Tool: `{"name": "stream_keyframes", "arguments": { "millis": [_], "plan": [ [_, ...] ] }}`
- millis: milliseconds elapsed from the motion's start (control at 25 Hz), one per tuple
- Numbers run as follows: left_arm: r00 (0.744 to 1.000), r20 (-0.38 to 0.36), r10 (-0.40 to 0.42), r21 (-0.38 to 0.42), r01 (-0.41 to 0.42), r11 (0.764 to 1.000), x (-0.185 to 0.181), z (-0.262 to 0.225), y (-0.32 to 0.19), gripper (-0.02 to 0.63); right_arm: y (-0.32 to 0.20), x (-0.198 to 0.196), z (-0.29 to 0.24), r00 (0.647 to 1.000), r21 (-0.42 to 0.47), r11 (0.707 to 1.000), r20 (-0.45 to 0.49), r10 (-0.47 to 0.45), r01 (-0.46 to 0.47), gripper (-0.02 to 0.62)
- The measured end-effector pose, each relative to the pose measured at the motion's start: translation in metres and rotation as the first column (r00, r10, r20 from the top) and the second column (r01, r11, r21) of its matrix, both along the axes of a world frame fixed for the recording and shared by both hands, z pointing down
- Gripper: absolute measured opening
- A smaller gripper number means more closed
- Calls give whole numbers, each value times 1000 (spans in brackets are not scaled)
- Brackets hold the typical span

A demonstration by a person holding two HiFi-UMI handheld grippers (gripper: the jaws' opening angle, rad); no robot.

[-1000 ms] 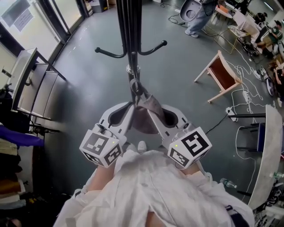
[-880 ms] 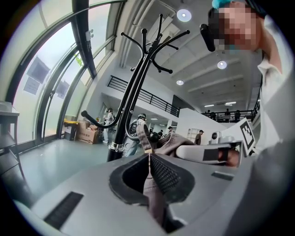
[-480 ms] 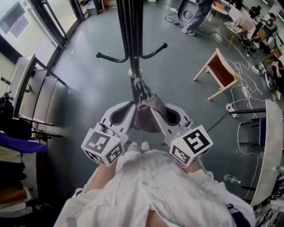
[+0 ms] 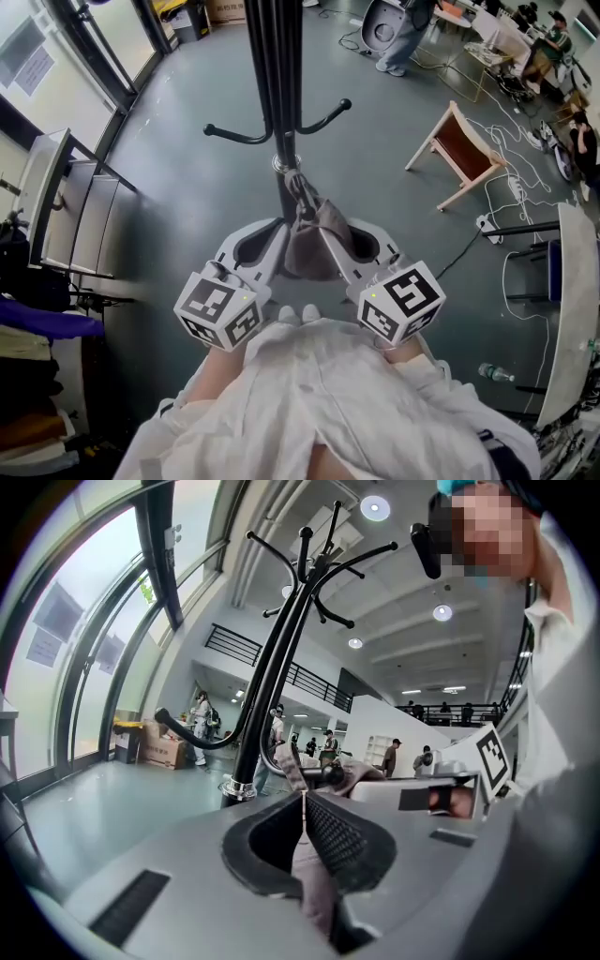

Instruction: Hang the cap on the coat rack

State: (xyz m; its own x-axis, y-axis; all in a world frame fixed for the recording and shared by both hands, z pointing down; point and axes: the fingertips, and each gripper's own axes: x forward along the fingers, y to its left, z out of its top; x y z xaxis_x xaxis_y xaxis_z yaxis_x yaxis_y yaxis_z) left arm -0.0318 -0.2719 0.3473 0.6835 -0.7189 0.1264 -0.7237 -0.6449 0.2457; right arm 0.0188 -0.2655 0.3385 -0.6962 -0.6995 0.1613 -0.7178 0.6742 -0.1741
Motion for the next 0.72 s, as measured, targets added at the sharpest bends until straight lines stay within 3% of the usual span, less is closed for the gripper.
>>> {"name": "stream_keyframes", "arguments": {
  "millis": [720],
  "plan": [
    [999,-29,21,-15,-21,1000,-12,5,-5,20,-25,-8,14,999,-4,999,-32,43,-43,14]
  ]
}}
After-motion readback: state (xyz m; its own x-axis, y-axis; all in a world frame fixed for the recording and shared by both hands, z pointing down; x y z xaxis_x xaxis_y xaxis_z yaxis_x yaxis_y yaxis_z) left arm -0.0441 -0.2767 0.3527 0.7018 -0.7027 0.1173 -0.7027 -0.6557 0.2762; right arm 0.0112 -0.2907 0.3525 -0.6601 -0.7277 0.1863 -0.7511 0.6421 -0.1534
